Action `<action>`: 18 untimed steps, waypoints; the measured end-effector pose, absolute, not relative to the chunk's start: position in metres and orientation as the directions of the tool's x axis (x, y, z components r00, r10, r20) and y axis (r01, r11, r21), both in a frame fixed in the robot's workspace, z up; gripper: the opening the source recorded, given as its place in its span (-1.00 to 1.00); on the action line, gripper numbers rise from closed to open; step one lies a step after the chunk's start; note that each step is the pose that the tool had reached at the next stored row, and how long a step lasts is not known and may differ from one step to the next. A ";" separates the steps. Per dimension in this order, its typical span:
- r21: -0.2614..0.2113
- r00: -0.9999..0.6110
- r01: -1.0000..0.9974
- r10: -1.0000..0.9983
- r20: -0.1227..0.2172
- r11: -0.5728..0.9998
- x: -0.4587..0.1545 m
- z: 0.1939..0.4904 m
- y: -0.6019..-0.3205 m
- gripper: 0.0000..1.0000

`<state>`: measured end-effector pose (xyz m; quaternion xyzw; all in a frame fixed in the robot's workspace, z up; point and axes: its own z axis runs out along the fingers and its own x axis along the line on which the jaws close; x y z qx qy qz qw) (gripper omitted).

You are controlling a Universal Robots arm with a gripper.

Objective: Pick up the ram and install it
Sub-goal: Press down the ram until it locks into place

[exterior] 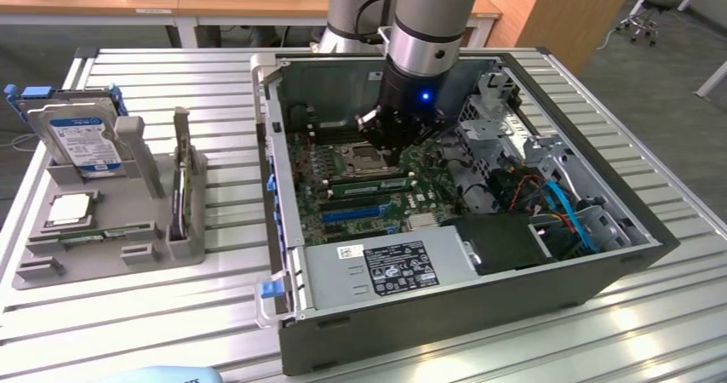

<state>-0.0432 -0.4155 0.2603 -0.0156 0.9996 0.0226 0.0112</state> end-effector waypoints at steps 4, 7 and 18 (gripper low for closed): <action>0.045 -0.999 -0.028 -0.027 -0.022 0.999 -0.045 0.260 -0.415 -0.80; 0.045 -0.999 -0.025 -0.024 -0.021 0.999 -0.048 0.260 -0.415 -0.80; 0.046 -1.000 -0.008 -0.008 -0.007 0.999 -0.052 0.260 -0.416 -0.80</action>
